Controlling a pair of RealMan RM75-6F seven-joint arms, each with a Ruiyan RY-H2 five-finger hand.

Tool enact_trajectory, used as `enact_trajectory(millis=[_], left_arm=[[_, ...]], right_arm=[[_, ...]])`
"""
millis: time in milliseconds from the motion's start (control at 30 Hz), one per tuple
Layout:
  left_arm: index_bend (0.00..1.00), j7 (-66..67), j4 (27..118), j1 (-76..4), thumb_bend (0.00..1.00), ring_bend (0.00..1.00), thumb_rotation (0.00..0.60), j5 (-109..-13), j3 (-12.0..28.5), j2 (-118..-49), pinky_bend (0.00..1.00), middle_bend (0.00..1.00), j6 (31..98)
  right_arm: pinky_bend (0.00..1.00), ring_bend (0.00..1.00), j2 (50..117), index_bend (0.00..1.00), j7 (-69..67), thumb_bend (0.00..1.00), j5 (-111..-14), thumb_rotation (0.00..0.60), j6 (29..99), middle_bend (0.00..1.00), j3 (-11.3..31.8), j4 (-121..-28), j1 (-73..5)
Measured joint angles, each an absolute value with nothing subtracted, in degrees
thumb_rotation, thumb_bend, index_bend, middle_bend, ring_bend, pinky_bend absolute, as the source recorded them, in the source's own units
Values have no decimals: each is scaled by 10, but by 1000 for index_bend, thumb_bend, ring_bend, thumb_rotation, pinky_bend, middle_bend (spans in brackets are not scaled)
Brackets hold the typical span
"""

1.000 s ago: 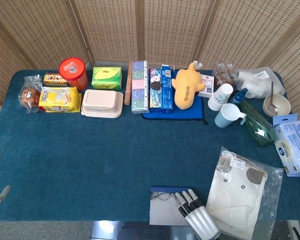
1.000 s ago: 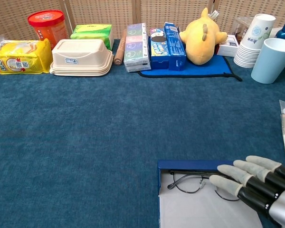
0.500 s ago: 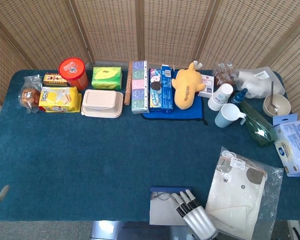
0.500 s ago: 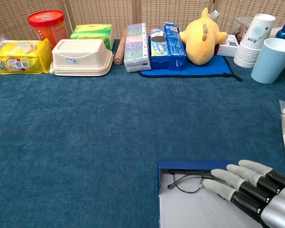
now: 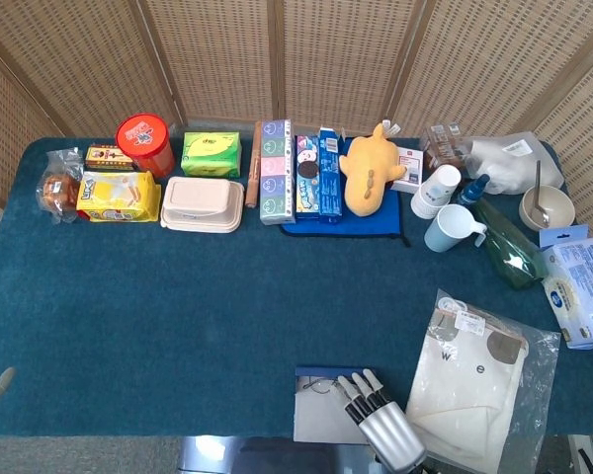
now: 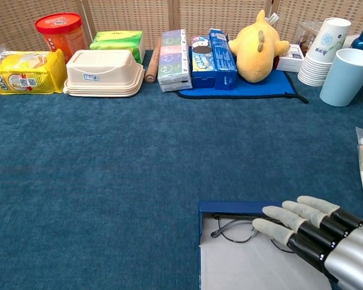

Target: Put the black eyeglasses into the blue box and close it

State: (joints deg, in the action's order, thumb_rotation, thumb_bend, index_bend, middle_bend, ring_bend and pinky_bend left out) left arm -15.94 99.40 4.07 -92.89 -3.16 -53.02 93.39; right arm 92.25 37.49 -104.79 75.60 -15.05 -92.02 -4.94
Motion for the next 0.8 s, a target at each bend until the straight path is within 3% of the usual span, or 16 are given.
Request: enact_trajectory(millis=[800], left_arm=[[64, -188, 966, 46, 281, 70, 587, -917, -30, -543, 0, 96, 934]], right_arm=[[53, 0, 906, 0, 384, 115, -1042, 594, 741, 0, -97, -979, -68]])
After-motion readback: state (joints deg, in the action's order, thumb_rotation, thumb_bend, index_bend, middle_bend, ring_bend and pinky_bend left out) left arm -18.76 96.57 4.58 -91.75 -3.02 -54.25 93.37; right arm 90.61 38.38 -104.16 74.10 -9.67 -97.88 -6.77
